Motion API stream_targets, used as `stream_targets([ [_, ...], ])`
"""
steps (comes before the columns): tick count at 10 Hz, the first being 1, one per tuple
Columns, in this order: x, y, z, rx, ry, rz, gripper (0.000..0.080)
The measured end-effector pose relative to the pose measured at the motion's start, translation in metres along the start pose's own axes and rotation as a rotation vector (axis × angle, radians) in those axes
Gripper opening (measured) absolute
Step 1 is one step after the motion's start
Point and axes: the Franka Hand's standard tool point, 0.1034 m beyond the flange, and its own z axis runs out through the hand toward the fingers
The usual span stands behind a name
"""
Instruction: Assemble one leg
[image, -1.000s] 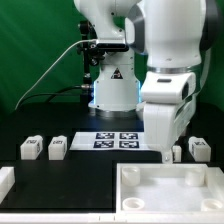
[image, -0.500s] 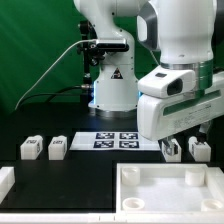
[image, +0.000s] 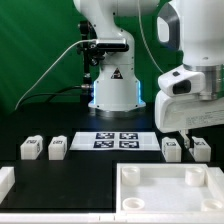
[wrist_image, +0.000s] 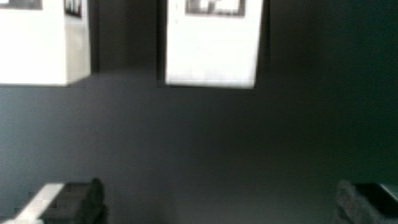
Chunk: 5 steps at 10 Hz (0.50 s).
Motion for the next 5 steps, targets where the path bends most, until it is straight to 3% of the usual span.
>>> stream_targets([
  [1, 0.002, 0.002, -0.001, 0.0, 0.002, 0.004, 0.0649],
  [2, -0.006, 0.001, 0.002, -0.002, -0.071, 0.014, 0.0649],
  [5, -0.021, -0.011, 0.004, -0.005, -0.459, 0.089, 0.0649],
])
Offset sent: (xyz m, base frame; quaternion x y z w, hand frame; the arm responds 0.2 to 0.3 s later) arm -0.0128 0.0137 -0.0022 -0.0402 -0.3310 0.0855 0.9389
